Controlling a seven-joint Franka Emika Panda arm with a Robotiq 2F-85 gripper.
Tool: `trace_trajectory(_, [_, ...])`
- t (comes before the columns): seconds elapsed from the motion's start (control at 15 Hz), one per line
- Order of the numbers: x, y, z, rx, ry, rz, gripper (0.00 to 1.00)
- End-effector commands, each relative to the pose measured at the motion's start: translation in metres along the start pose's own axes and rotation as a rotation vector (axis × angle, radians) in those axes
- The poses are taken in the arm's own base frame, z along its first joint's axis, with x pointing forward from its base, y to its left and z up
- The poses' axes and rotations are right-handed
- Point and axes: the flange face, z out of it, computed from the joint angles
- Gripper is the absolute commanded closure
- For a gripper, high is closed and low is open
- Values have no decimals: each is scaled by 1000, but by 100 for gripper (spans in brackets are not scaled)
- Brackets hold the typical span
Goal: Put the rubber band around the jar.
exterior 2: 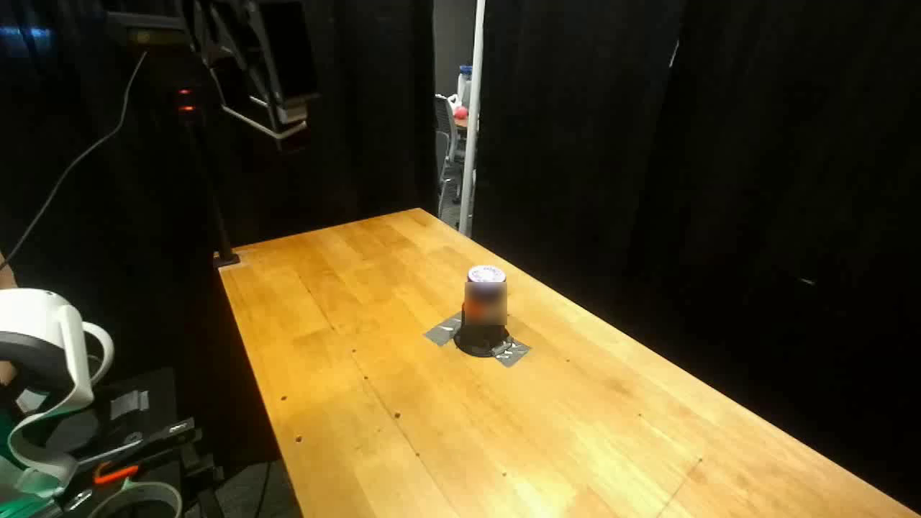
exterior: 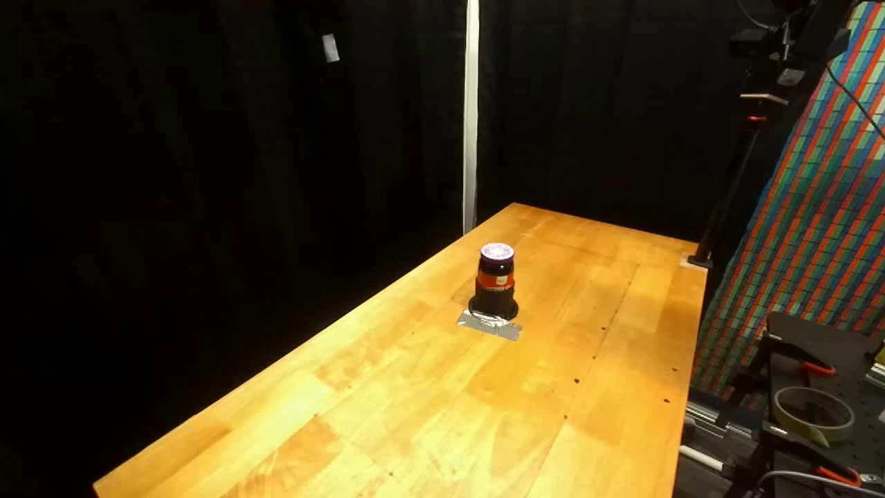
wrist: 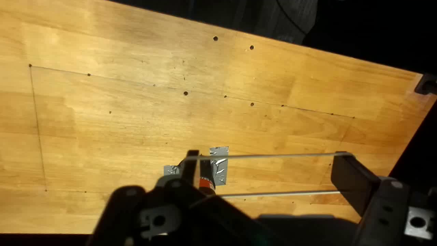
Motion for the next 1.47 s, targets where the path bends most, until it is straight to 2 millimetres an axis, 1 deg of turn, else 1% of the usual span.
trace_trajectory(0.0, [1,0,-2,-1,5,0,0])
trace_trajectory(0.13, [1,-1,-7,-4,16,-2,0])
trace_trajectory(0.2, [20,-12,-4,-21,-10,-5,0])
trace_trajectory(0.27, [36,-21,4,-35,-42,-5,0])
trace_trajectory(0.33, [60,-37,18,-62,-84,3,0])
trace_trajectory(0.53, [96,-62,48,-154,-189,51,0])
trace_trajectory(0.67, [127,-76,72,-208,-240,70,0])
trace_trajectory(0.73, [143,-81,85,-217,-250,67,0])
trace_trajectory(0.87, [179,-80,111,-230,-236,82,0])
trace_trajectory(1.0, [214,-73,134,-206,-191,88,0])
trace_trajectory(1.2, [265,-51,170,-170,-146,87,0])
trace_trajectory(1.4, [306,-21,208,-150,-126,95,0])
